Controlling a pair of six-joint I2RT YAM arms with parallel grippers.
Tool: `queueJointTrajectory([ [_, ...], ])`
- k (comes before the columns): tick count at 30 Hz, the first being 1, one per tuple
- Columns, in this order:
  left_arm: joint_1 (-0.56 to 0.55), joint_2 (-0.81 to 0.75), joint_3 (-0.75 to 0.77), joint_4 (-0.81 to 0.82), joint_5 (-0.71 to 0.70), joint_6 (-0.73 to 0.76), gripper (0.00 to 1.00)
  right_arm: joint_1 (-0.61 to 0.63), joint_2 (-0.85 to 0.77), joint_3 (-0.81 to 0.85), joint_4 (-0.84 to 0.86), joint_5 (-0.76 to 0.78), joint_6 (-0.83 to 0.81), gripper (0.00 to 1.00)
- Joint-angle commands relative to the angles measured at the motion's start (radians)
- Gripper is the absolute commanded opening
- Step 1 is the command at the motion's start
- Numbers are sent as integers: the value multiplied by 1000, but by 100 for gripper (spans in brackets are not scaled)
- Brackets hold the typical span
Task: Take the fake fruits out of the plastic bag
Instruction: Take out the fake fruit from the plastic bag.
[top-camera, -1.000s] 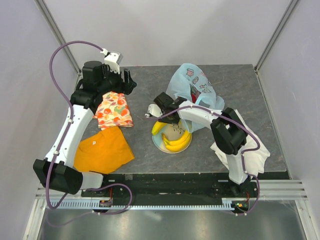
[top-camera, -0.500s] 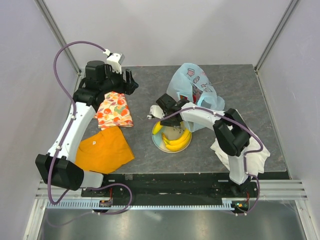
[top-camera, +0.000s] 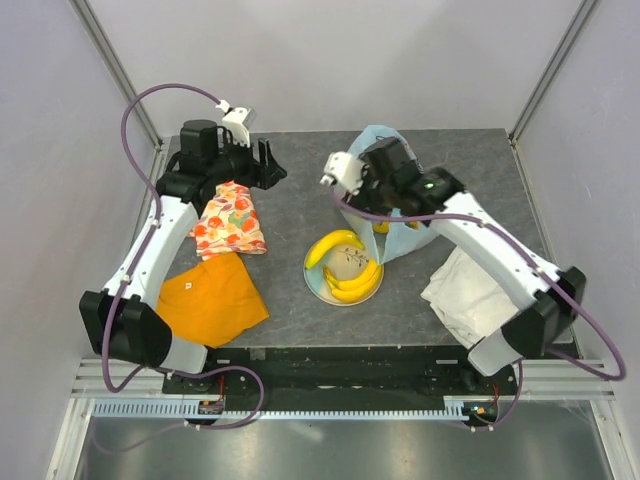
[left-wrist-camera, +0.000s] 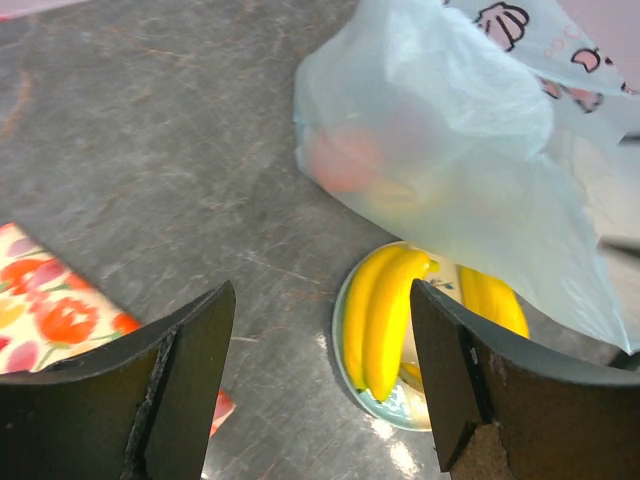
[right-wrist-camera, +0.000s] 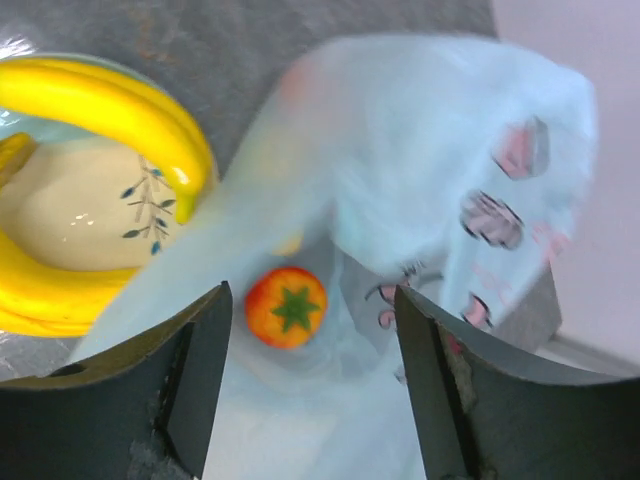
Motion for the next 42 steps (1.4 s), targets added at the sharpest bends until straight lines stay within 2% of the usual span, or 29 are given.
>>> queueJointTrajectory([
  [1, -20, 51, 54, 69, 256, -24, 78, -137, -93, 12, -14, -58, 106, 70],
  [4, -82, 104, 109, 43, 393, 77, 79, -196, -50, 0, -79, -40, 164, 65],
  [6, -143, 135, 149, 29, 415, 108, 81, -238, -49, -55, -80, -42, 183, 62],
  [10, -241, 247, 299, 26, 430, 132, 83, -281, -101, -195, -75, -28, 205, 61],
  [14, -364, 301, 372, -26, 348, 244, 83, -280, -177, -293, -112, -29, 264, 63],
  [20, -435, 287, 266, -48, 237, 441, 83, -288, -256, -402, -118, -32, 312, 71],
  [26, -461, 298, 165, -40, 147, 550, 83, -294, -291, -504, -152, -68, 367, 73],
  [28, -476, 311, 140, -19, 37, 562, 82, -294, -279, -487, -140, -63, 373, 73],
  [30, -482, 319, 130, -6, -23, 565, 64, -292, -253, -459, -76, -58, 373, 73],
  [31, -481, 318, 128, -8, -33, 567, 47, -294, -237, -423, -52, -43, 376, 73],
  [32, -481, 316, 127, -9, -40, 567, 2, -292, -201, -406, -28, -39, 373, 73],
  [42, -481, 218, 5, 50, -51, 510, 2, -292, 46, -367, 215, 20, 347, 78],
])
